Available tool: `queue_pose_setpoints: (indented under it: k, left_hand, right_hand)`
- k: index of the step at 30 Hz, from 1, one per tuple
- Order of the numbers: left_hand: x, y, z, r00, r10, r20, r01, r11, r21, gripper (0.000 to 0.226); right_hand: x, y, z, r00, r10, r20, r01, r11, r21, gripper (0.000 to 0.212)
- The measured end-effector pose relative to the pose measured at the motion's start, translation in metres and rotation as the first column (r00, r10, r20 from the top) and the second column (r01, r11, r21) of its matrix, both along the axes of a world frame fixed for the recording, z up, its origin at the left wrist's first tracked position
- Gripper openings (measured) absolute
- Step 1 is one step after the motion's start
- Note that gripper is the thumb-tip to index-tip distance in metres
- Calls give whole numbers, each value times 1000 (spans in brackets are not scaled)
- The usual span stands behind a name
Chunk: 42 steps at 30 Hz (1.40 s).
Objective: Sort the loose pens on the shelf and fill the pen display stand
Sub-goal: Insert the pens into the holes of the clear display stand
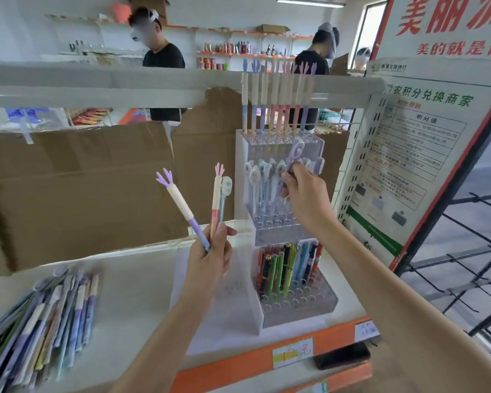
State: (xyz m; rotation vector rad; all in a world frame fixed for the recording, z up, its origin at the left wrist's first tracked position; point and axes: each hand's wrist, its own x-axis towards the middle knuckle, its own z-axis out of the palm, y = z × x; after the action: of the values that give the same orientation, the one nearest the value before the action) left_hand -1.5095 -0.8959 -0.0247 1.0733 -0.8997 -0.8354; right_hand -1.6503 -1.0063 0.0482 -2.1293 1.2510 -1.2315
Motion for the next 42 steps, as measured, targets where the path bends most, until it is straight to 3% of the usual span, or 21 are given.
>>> queue_pose_setpoints:
  k: [5,8,14,20,24,29,32,36,39,42]
  left_hand:
    - [-2,1,1,999,-43,-14,43,999,-2,28]
    - [-4,2,2,997,-70,-21,70,998,-8,29]
    - [-9,3,3,993,-119,-8,119,993,-3,30]
    - [-10,6,5,984,-175,-18,175,985,-5,31]
    - [-17,6,10,976,-216,7,216,976,-24,31]
    - [-27,5,12,955,-288,76,290,957,-12,42]
    - [-28,5,11,960,-260,105,262,965,-3,36]
    - [-21,4,9,984,-167,58,169,985,-35,29]
    - [-17,4,11,987,-157,27,157,987,-14,28]
    - [-18,5,13,986,-170,1,170,985,-8,28]
  right_hand:
    - [1,-7,-11,968,25,-249,9,990,137,25]
    - [0,-5,-20,925,-14,-381,56,994,99,28]
    - [-3,-1,-18,909,-9,-418,52,995,91,31]
    - [-10,20,-22,980,-49,-191,57,998,38,14]
    - [-8,47,-28,979,202,-41,-193,969,155,17]
    - [-6,58,-28,937,297,182,-339,895,291,11]
    - [-10,55,-25,942,255,218,-304,924,233,12]
    - [-26,37,-5,895,50,444,-136,977,164,11]
    - [-35,21,1,952,-28,305,23,1000,18,13]
    - [-34,8,-3,985,-62,160,71,996,-51,7]
